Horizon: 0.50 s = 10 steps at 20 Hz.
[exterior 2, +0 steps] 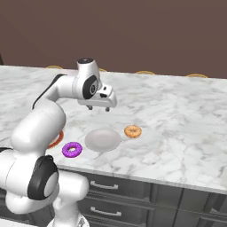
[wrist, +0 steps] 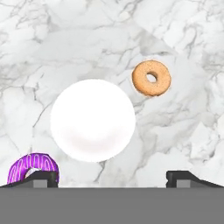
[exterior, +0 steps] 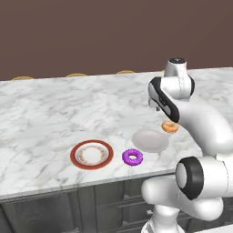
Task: Place the pastries on the plates.
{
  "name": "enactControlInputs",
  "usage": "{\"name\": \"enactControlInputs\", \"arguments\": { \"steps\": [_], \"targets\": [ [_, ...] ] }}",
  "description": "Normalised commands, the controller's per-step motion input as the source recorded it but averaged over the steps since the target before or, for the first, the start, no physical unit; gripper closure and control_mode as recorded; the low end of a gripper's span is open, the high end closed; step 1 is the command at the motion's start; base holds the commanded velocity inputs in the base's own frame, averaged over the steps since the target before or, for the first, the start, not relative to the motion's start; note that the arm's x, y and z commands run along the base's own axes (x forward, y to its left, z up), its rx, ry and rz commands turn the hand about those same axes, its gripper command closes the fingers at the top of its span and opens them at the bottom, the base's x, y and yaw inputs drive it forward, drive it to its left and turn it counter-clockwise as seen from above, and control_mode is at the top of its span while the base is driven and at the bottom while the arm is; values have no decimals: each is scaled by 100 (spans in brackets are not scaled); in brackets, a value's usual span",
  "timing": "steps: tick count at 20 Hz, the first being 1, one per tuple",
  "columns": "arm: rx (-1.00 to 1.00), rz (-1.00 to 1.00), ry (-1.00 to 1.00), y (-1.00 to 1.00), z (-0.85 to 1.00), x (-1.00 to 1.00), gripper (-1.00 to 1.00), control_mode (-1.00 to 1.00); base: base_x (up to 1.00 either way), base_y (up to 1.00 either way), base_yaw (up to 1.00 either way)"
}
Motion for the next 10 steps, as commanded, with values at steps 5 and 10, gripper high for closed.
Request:
{"name": "enactControlInputs", "arguments": {
  "steps": [5, 10],
  "targets": [
    [0, -10, 5, -23, -33, 39, -100, -100, 0, 0, 0],
    [1, -6, 4, -11, -25, 19, -100, -100, 0, 0, 0]
  ]
}}
